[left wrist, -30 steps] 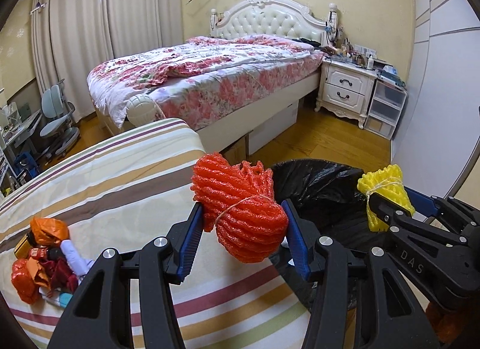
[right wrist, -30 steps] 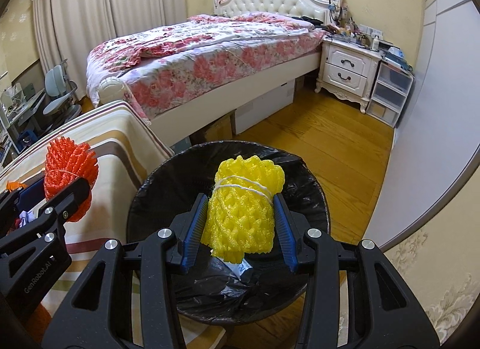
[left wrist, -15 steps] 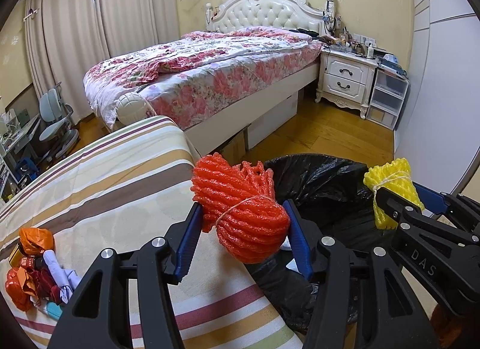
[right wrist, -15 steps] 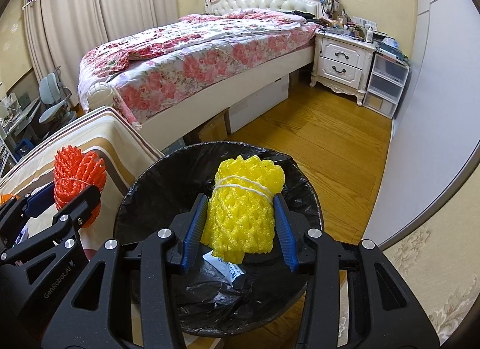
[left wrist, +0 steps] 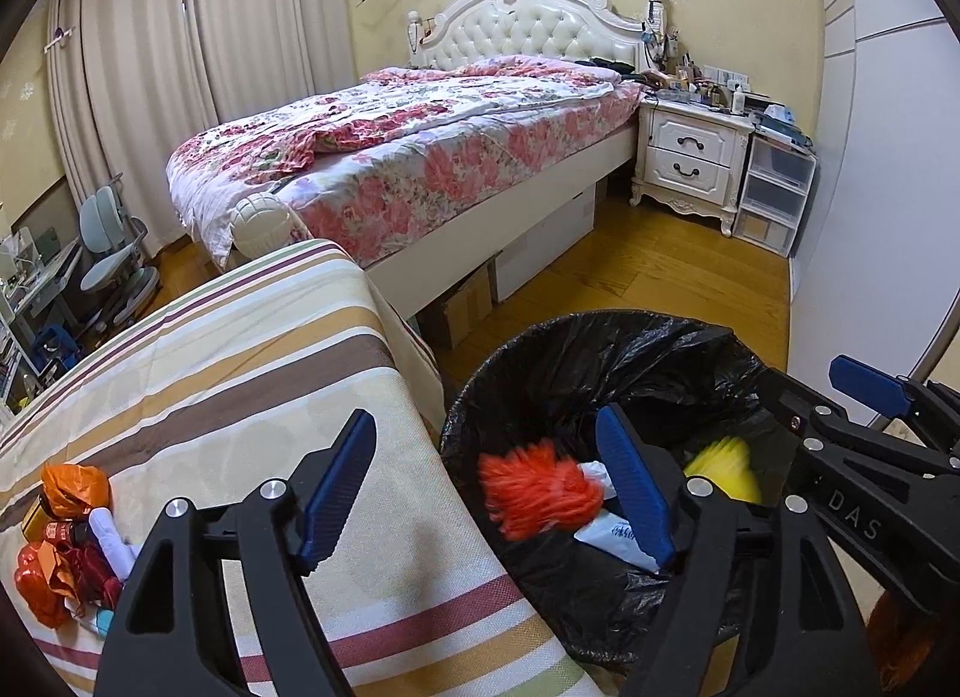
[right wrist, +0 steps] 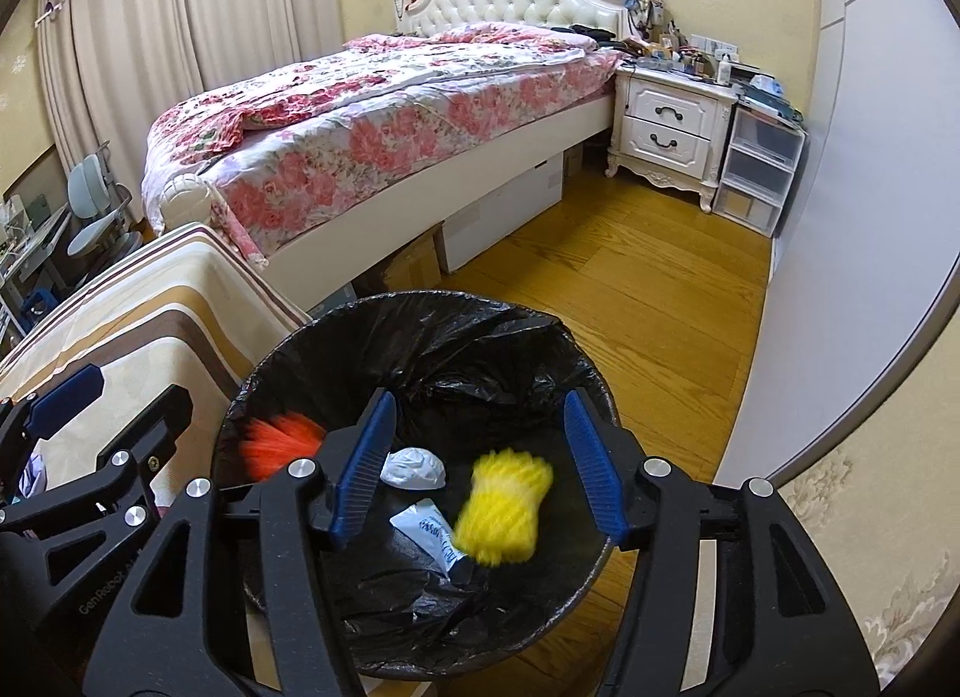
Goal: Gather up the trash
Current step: 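Carry both foam nets over the black bin and open both tools, then move both tools back over the remaining trash on the bed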
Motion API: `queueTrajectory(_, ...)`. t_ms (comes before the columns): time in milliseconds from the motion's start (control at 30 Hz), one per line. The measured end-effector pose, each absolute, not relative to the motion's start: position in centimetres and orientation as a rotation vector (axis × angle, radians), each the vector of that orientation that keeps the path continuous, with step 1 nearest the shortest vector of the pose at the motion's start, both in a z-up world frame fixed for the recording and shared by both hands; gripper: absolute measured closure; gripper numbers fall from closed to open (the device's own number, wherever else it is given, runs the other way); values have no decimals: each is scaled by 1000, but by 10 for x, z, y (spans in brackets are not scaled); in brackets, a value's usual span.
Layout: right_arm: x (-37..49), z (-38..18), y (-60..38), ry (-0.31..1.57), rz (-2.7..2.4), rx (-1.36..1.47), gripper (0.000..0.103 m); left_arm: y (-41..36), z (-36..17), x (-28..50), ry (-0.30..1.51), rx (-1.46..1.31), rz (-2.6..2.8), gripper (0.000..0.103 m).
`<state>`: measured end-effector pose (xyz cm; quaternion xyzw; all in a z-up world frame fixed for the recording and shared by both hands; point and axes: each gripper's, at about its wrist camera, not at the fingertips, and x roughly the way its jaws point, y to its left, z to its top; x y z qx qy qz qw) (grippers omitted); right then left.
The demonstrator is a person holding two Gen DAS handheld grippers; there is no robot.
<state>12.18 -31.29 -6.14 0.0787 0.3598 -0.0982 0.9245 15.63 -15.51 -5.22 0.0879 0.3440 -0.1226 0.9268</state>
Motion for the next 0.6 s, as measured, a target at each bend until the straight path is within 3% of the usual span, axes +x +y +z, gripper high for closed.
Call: queueTrajectory(600,111,-56,-315,741,-233,182,39,-134,-43,145,693,163,-212,26)
